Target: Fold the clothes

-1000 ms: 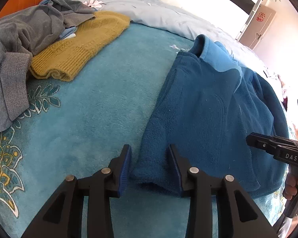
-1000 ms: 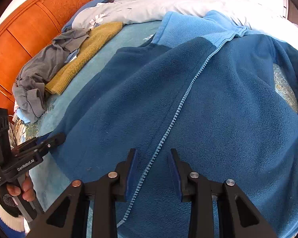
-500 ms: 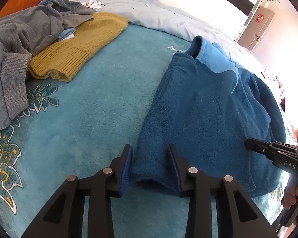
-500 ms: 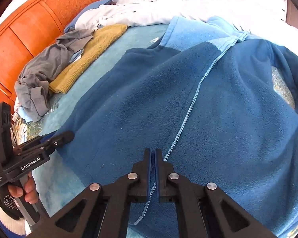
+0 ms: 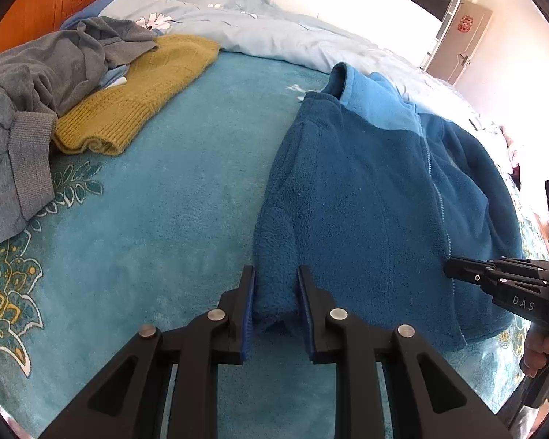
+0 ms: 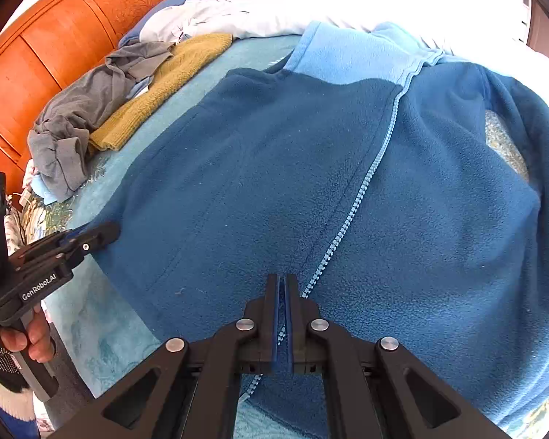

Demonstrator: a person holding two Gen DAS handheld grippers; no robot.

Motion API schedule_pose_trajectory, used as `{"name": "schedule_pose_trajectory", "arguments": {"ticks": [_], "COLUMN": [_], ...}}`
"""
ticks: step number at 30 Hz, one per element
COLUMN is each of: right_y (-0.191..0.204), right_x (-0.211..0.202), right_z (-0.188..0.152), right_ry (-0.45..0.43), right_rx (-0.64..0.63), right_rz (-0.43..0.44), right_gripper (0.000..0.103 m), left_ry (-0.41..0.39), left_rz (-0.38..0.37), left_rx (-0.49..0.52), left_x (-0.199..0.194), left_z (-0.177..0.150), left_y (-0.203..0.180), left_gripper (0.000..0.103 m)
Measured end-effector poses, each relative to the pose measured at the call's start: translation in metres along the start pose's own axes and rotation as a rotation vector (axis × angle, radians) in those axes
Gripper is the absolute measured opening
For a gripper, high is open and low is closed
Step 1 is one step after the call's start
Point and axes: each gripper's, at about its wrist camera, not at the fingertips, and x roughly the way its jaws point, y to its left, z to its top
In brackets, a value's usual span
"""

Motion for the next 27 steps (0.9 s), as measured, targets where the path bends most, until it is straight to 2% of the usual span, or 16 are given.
{"name": "schedule_pose_trajectory", "arguments": {"ticks": [4,5,9,13,15,18,19,20,21,23,27], "right_y": [0.004,0.003,-0.006,-0.037,-0.065,-0.117,-0.135,-0.152,-0.170,-0.205,-0.260], "right_x": [-0.003,-0.007,-0.032,-0.065,-0.081,-0.098,-0.105,-0.111,-0.116,-0.125,-0.129], "right_z": [0.002,0.001,-0.001,-0.006,-0.012,-0.022,-0.026,-0.030,-0.035,-0.044,-0.067], "right_ry": [-0.007,-0.019,-0.090,-0.158,-0.180,-0.182,-0.180,-0.177,-0.165,-0.144,-0.074], "right_rx": [-0.016,-0.010,0.011,0.033,0.072,0.169,0.201,0.232,0.253,0.284,0.318], "right_rz": [0.002,0.008,0.021,-0.045,-0.103,-0.204,-0.245,-0.285,-0.320,-0.389,-0.455], "right_gripper": [0.004,0.007,0.006,0.006,0.006,0.006,0.007,0.014,0.027,0.037,0.038], "left_ry": [-0.016,-0.023,-0.039,-0.046,-0.050,-0.049,-0.051,-0.056,-0.061,-0.072,-0.113], "left_rz": [-0.001,0.005,0.029,0.055,0.066,0.096,0.107,0.114,0.122,0.139,0.176], "left_rx": [-0.019,-0.023,-0.051,-0.058,-0.054,-0.055,-0.059,-0.064,-0.068,-0.075,-0.063], "left_x": [-0.005,-0.006,-0.011,-0.014,-0.014,-0.017,-0.020,-0.023,-0.026,-0.033,-0.047], "left_z": [-0.001,-0.002,-0.007,-0.017,-0.018,-0.015,-0.014,-0.013,-0.013,-0.012,-0.012], "left_y": [0.002,0.001,0.000,-0.005,-0.007,-0.008,-0.009,-0.009,-0.010,-0.011,-0.022], "left_gripper": [0.022,0.021,0.018,0.018,0.019,0.032,0.041,0.046,0.048,0.054,0.061]}}
